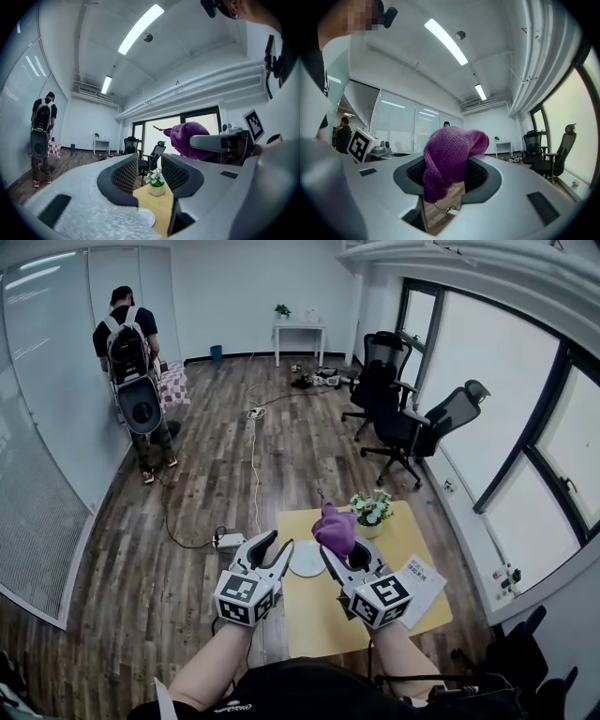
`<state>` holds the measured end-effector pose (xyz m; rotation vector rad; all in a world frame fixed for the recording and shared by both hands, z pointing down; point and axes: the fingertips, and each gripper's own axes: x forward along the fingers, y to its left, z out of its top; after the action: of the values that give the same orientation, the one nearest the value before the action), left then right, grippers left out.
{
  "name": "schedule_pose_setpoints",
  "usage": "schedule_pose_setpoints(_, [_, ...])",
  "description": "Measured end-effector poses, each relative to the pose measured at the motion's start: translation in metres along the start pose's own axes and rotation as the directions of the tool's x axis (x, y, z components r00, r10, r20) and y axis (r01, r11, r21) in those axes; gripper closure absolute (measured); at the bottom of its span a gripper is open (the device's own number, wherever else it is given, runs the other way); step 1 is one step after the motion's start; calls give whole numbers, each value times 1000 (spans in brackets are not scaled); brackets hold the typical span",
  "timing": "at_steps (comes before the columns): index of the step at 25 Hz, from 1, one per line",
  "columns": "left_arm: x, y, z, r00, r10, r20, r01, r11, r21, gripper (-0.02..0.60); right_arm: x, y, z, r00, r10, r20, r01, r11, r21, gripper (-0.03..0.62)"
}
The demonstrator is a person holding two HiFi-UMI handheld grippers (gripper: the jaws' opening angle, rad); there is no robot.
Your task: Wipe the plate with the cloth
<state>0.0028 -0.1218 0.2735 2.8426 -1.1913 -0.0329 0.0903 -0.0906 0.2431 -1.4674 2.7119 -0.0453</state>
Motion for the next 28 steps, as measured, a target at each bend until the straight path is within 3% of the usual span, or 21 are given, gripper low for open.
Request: schedule_pose_setpoints(28, [-4,3,-13,999,2,-35,-4,998,-59,434,2,6,-16,998,40,-49,-39,999,16,431])
